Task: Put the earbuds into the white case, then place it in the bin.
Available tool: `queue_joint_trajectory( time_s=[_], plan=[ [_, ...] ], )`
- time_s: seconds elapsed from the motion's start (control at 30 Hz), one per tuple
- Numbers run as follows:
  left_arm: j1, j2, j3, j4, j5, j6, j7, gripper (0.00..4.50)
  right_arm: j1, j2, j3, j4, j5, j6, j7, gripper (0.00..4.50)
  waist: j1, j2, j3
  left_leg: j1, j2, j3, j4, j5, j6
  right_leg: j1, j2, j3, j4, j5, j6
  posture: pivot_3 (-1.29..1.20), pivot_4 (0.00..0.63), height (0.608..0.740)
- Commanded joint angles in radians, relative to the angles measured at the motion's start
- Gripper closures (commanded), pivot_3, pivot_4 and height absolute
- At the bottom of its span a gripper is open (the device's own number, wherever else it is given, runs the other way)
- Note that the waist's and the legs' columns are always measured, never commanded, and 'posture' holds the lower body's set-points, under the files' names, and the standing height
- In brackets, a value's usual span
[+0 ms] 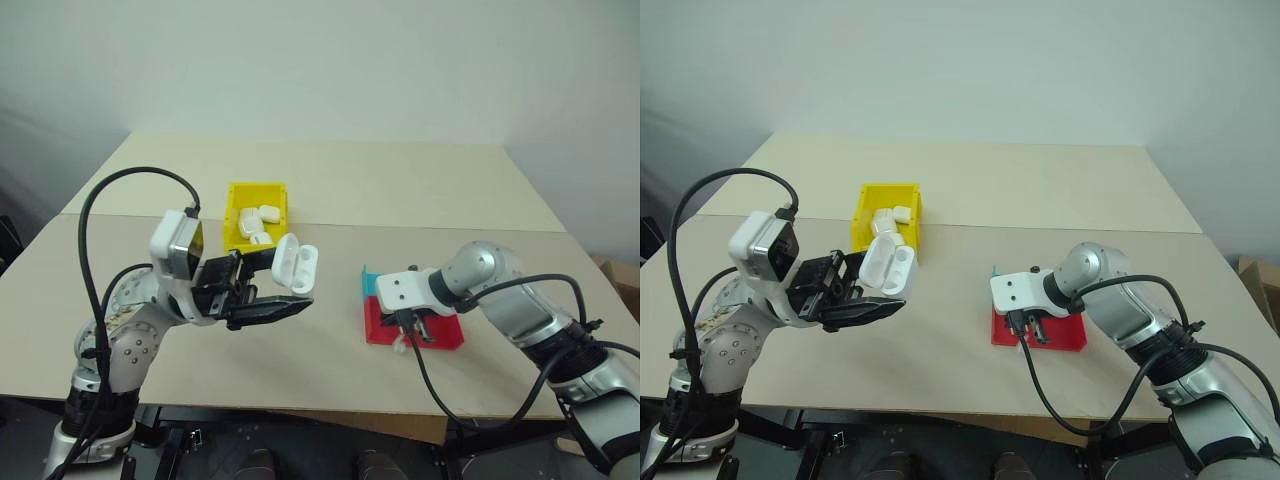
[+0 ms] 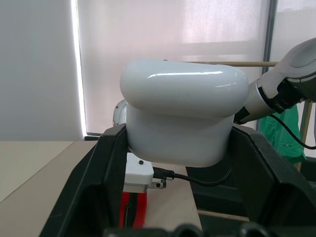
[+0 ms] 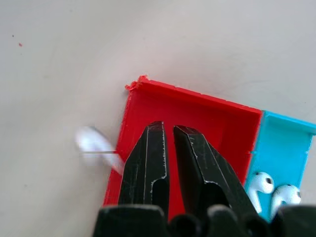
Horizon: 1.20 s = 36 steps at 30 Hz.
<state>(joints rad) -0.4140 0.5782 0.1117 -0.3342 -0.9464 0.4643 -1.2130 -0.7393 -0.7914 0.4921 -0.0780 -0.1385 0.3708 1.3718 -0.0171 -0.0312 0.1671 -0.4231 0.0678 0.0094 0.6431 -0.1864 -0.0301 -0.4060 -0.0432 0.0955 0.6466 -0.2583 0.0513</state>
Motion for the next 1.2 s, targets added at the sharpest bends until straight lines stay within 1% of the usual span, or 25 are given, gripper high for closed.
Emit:
queue_joint_trajectory(
  time_s=[0.03,0.27,0.47,0.67,0.77,0.83,0.87,0.97,1.1,1.2],
  plan=[
    [-0.015,0.007,0.017,-0.044,-0.040,0.021,0.008,1.73,0.009,-0.009,-0.033,-0.031,0.001,0.011,-0.013,3.92,0.000,0.000,0.000,0.000,0.000,0.000,0.000,0.000,0.000,0.000,0.000,0.000,0.000,0.000,0.000,0.00,0.150,0.740],
    [-0.025,0.017,0.028,-0.003,-0.036,0.023,-0.021,1.73,0.020,-0.010,-0.093,-0.038,0.035,0.034,-0.055,3.92,-0.001,0.000,0.000,0.000,0.000,0.000,0.000,0.000,0.000,0.000,0.000,0.000,0.000,0.000,0.000,0.00,0.150,0.740],
    [-0.034,0.031,0.041,0.038,-0.037,0.032,-0.055,1.73,0.044,-0.044,-0.203,-0.118,0.109,0.118,-0.068,3.92,0.001,0.000,0.000,0.000,0.000,0.000,0.000,0.000,0.000,0.000,0.000,0.000,0.000,0.000,0.000,0.00,0.150,0.740],
    [-0.045,0.031,0.044,0.042,-0.043,0.042,-0.066,1.73,0.063,-0.083,-0.211,-0.160,0.140,0.141,-0.063,3.92,0.000,0.000,0.000,0.000,0.000,0.000,0.000,0.000,0.000,0.000,0.000,0.000,0.000,0.000,0.000,0.00,0.150,0.740],
    [-0.046,0.033,0.047,0.035,-0.046,0.043,-0.065,1.73,0.068,-0.091,-0.187,-0.157,0.132,0.130,-0.053,3.31,-0.001,0.000,0.000,0.000,0.000,0.000,0.000,0.000,0.000,0.000,0.000,0.000,0.000,0.000,0.000,0.00,0.150,0.740],
    [-0.045,0.034,0.050,0.028,-0.049,0.045,-0.060,1.73,0.065,-0.082,-0.161,-0.143,0.107,0.124,-0.065,2.63,-0.002,0.000,0.000,0.000,0.000,0.000,0.000,0.000,0.000,0.000,0.000,0.000,0.000,0.000,0.000,0.00,0.150,0.740],
    [-0.042,0.036,0.052,0.024,-0.051,0.046,-0.059,1.73,0.057,-0.073,-0.141,-0.127,0.088,0.122,-0.073,2.36,-0.002,0.000,0.000,0.000,0.000,0.000,0.000,0.000,0.000,0.000,0.000,0.000,0.000,0.000,0.000,0.00,0.150,0.740],
    [-0.032,0.039,0.054,0.012,-0.052,0.045,-0.053,1.73,0.032,-0.050,-0.097,-0.094,0.058,0.148,-0.081,2.36,-0.002,0.000,0.000,0.000,0.000,0.000,0.000,0.000,0.000,0.000,0.000,0.000,0.000,0.000,0.000,0.00,0.150,0.740],
    [-0.024,0.043,0.057,0.005,-0.053,0.047,-0.046,1.73,-0.003,-0.026,-0.050,-0.076,0.033,0.235,-0.071,2.36,-0.002,0.000,0.000,0.000,0.000,0.000,0.000,0.000,0.000,0.000,0.000,0.000,0.000,0.000,0.000,0.00,0.150,0.740],
    [-0.003,0.037,0.054,-0.048,-0.064,0.055,-0.009,1.73,-0.024,-0.013,-0.023,-0.072,0.010,0.290,-0.080,2.36,-0.001,0.000,0.000,0.000,0.000,0.000,0.000,0.000,0.000,0.000,0.000,0.000,0.000,0.000,0.000,0.00,0.150,0.740]
  ],
)
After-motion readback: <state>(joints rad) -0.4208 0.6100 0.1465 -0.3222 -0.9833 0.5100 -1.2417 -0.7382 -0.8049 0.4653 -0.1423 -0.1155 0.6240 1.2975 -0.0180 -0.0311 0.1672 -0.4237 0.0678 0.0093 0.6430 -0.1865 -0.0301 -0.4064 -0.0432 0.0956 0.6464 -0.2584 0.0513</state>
